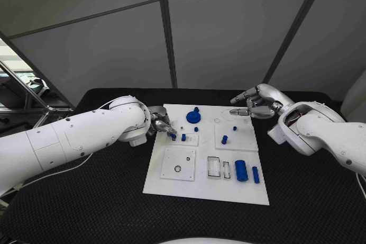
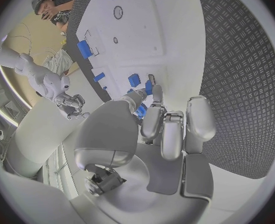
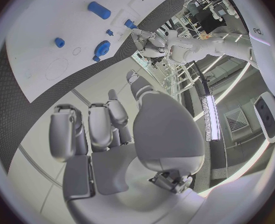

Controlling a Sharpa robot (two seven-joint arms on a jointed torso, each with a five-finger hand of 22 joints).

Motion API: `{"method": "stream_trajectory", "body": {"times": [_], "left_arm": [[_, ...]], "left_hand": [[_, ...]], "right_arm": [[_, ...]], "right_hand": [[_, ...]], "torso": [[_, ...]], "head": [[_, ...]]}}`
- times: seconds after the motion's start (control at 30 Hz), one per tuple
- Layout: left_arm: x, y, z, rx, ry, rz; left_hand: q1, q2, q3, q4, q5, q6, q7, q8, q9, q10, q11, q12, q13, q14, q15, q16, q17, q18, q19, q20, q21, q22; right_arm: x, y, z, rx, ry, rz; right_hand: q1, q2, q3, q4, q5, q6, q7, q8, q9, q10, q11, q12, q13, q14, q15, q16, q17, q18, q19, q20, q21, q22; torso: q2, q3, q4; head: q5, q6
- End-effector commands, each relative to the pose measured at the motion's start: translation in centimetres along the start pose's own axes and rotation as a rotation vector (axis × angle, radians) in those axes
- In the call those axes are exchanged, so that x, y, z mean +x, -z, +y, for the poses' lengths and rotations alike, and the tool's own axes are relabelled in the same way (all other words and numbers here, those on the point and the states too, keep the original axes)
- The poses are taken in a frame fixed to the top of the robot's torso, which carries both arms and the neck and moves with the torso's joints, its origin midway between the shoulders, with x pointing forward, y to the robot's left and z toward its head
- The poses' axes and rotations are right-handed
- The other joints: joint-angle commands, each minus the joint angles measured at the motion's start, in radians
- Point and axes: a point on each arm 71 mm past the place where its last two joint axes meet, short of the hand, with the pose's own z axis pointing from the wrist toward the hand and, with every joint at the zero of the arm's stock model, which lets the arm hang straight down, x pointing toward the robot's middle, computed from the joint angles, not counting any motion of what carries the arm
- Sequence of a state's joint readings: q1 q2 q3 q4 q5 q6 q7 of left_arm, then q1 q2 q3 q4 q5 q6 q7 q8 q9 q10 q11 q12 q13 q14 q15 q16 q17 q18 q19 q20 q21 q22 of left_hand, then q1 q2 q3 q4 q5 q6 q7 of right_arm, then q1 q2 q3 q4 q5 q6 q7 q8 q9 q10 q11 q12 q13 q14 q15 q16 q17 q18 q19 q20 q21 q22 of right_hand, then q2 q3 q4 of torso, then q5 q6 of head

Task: Assemble the parts on the task board

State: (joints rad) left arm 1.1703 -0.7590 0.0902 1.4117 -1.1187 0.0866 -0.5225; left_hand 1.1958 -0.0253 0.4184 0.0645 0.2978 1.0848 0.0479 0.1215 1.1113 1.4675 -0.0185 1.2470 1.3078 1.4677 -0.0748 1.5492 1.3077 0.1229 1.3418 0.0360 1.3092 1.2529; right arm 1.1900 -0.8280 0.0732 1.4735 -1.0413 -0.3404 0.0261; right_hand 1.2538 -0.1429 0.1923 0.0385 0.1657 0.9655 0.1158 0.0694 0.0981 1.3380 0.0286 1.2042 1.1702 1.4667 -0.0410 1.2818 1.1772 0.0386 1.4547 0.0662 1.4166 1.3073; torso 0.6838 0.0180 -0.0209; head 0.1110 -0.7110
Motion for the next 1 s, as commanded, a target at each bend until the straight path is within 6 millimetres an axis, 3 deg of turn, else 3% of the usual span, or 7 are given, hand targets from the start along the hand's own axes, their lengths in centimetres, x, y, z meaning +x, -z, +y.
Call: {"method": "stream_trajectory", "body": {"times": [0.03,1.0], "left_arm": [[0.13,-0.05,-0.21,-0.005,-0.049,0.005],[0.3,-0.18,-0.24,-0.023,-0.127,-0.004]], "left_hand": [[-0.003,0.007,0.149,-0.144,0.001,0.006,-0.001,0.006,0.002,0.021,-0.006,-0.003,0.168,0.098,-0.005,0.005,0.246,-0.038,0.001,-0.001,0.002,-0.001],[0.001,-0.004,0.162,-0.161,-0.005,0.008,-0.001,0.009,0.009,0.021,-0.007,-0.007,0.166,0.099,-0.005,0.008,0.25,-0.038,0.001,-0.002,0.001,-0.001]], "right_arm": [[-0.04,-0.04,0.19,-0.012,-0.003,0.004],[-0.04,-0.03,0.18,-0.014,-0.003,0.005]], "right_hand": [[-0.009,0.001,0.0,0.0,0.006,0.007,-0.002,-0.003,0.002,0.006,0.001,0.005,-0.001,0.019,-0.006,-0.004,0.0,0.015,0.003,-0.002,-0.006,0.036],[-0.009,0.001,0.0,0.0,0.006,0.007,-0.002,-0.003,0.002,0.006,0.001,0.005,-0.001,0.019,-0.006,-0.004,0.0,0.015,0.003,-0.002,-0.006,0.036]], "torso": [[0.001,0.0003,0.0004],[0.0,-0.0001,0.0013]], "head": [[-0.001,-0.002],[-0.003,-0.007]]}}
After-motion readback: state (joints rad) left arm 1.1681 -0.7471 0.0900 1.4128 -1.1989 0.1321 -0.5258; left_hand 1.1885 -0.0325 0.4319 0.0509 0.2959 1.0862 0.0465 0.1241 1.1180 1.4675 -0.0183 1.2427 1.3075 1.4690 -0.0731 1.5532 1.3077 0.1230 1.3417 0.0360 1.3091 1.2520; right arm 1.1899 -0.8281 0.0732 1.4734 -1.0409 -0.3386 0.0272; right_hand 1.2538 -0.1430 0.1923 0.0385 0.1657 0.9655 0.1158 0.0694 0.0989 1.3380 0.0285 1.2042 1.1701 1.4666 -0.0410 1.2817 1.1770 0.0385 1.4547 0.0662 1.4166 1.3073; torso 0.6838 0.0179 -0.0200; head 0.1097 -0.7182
